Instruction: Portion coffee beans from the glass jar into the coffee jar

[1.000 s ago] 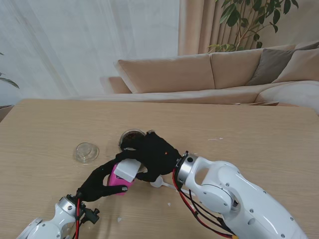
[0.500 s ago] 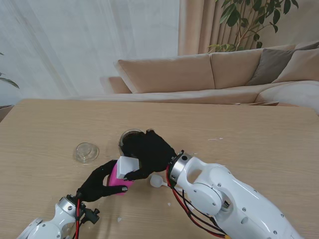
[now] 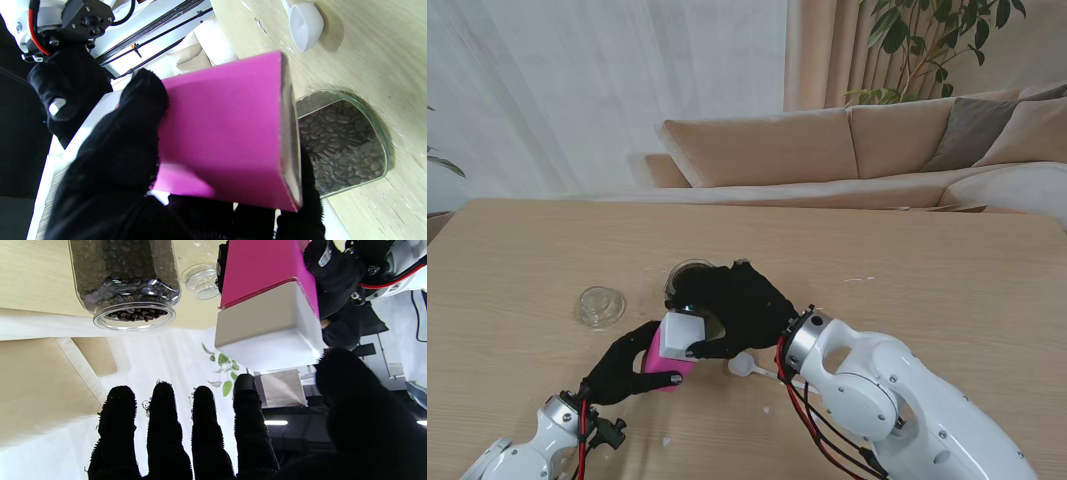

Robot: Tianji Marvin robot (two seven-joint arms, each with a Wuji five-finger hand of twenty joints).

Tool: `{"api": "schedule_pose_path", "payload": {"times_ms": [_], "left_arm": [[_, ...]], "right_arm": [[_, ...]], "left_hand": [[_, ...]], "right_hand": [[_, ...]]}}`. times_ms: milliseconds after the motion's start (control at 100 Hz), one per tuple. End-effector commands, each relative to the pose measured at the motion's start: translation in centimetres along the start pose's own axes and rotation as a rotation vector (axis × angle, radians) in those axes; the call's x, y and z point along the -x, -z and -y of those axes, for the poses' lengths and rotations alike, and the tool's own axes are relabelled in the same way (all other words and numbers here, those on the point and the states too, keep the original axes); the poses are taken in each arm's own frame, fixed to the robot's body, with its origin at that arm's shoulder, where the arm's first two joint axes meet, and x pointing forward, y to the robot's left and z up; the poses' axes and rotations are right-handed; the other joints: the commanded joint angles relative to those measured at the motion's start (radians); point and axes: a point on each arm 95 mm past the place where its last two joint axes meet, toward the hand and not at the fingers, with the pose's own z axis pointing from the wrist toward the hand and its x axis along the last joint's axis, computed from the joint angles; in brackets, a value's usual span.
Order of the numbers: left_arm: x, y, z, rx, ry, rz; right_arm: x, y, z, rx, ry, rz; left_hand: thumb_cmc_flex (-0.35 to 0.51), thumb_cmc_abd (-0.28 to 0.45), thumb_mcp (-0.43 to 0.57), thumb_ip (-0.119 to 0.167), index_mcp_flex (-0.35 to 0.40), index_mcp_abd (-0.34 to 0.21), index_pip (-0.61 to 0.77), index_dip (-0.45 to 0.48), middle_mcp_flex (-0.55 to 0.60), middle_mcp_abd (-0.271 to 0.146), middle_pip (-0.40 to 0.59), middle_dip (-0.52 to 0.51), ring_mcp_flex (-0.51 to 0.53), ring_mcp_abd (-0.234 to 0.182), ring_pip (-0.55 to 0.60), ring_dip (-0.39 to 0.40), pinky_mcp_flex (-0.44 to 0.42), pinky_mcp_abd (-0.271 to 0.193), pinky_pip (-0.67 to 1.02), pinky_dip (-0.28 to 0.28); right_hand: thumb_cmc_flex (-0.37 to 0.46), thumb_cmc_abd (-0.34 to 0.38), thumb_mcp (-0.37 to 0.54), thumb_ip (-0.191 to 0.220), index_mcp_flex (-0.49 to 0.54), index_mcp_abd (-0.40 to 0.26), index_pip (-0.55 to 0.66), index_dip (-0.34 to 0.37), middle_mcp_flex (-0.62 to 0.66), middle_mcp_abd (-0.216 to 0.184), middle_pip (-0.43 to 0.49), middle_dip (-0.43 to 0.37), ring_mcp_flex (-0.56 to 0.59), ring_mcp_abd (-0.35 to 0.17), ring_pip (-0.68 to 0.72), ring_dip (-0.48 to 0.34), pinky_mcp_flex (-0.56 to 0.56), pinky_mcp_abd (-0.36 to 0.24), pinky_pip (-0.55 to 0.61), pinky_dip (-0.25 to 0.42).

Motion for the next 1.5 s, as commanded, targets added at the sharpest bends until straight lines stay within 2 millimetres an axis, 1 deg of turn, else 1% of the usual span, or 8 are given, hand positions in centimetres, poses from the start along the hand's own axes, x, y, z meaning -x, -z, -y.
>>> {"api": "schedule_pose_path", "payload": {"times_ms": [0,80,130,270,400,910,1240,1490], "left_arm": [[-0.3,-0.1,-0.4,0.012,0.006,-0.005],[-0.3,-0.1,-0.4,0.014,0.005,-0.006],[-0.3,-0.1,-0.4,0.015,0.005,-0.005],[-0.3,-0.1,-0.5,0.018,0.005,-0.004],[-0.3,-0.1,-0.5,0.02,0.005,-0.006],[-0.3,0.0,-0.5,0.021,0.007,-0.004],[-0.3,-0.1,-0.5,0.016,0.005,-0.006],[-0.3,-0.1,-0.5,0.012,0.006,-0.007]], "right_arm": [[-0.3,0.5,0.3,-0.021,0.013,-0.01],[-0.3,0.9,0.2,-0.023,0.038,-0.018],[-0.2,1.0,0.2,-0.021,0.061,-0.022],[0.0,0.8,0.3,-0.013,0.088,-0.042],[0.2,0.4,0.6,-0.027,0.102,-0.077],[0.0,-1.3,0.8,-0.031,0.119,-0.122],[-0.3,-1.6,0.7,-0.039,0.071,-0.075],[-0.4,-2.1,0.8,-0.042,0.05,-0.059]], "left_hand": [[0.122,0.138,0.116,0.044,0.05,-0.125,0.153,0.049,0.054,-0.085,0.098,0.04,0.006,-0.013,0.012,0.016,0.004,0.008,0.025,0.017],[0.123,0.138,0.117,0.044,0.05,-0.126,0.153,0.049,0.055,-0.086,0.098,0.04,0.005,-0.013,0.011,0.016,0.004,0.008,0.025,0.017],[0.124,0.138,0.117,0.045,0.05,-0.125,0.152,0.049,0.054,-0.086,0.097,0.04,0.005,-0.013,0.011,0.015,0.004,0.007,0.025,0.017],[0.124,0.139,0.116,0.044,0.049,-0.125,0.152,0.048,0.054,-0.085,0.096,0.04,0.004,-0.014,0.011,0.015,0.005,0.007,0.025,0.017],[0.124,0.14,0.115,0.044,0.05,-0.125,0.152,0.049,0.053,-0.085,0.096,0.041,0.005,-0.013,0.011,0.015,0.004,0.007,0.025,0.017],[0.123,0.14,0.112,0.045,0.05,-0.124,0.151,0.048,0.053,-0.084,0.096,0.04,0.004,-0.012,0.01,0.015,0.004,0.007,0.024,0.017],[0.124,0.139,0.112,0.045,0.051,-0.125,0.153,0.05,0.055,-0.084,0.099,0.041,0.005,-0.012,0.011,0.016,0.003,0.007,0.025,0.018],[0.128,0.138,0.111,0.045,0.052,-0.126,0.158,0.052,0.06,-0.083,0.101,0.046,0.008,-0.012,0.017,0.019,0.005,0.008,0.027,0.019]], "right_hand": [[0.075,-0.01,0.031,0.061,-0.063,-0.08,-0.051,-0.02,-0.026,-0.023,-0.022,-0.019,-0.029,-0.011,-0.027,-0.019,-0.02,0.012,-0.026,-0.011],[0.173,-0.083,0.232,0.181,-0.132,-0.172,-0.064,-0.018,-0.058,-0.053,-0.019,-0.027,-0.036,-0.021,-0.042,-0.026,-0.025,0.005,-0.045,-0.019],[0.237,-0.129,0.384,0.191,-0.148,-0.217,-0.056,-0.015,-0.069,-0.08,-0.007,-0.032,-0.03,-0.025,-0.041,-0.027,-0.019,0.0,-0.049,-0.02],[0.356,-0.242,0.564,0.062,-0.179,-0.276,-0.032,-0.035,-0.118,-0.108,0.025,-0.048,-0.044,-0.039,-0.035,-0.035,-0.015,-0.016,-0.058,-0.027],[0.339,-0.28,0.51,0.008,-0.19,-0.28,-0.023,-0.044,-0.143,-0.107,0.04,-0.045,-0.05,-0.045,-0.027,-0.034,-0.01,-0.023,-0.055,-0.027],[0.168,-0.225,0.344,-0.02,-0.014,-0.318,0.206,0.063,-0.114,-0.106,0.08,-0.014,-0.037,-0.04,0.016,-0.015,0.002,-0.03,-0.012,-0.012],[-0.056,-0.084,0.144,-0.013,0.193,-0.098,0.283,0.161,-0.052,-0.059,0.093,0.041,-0.025,-0.029,0.05,0.017,0.004,-0.024,0.029,0.029],[-0.058,-0.096,0.102,-0.007,0.215,-0.072,0.368,0.268,0.013,-0.054,0.152,0.121,-0.003,-0.022,0.1,0.047,0.021,-0.027,0.071,0.05]]}}
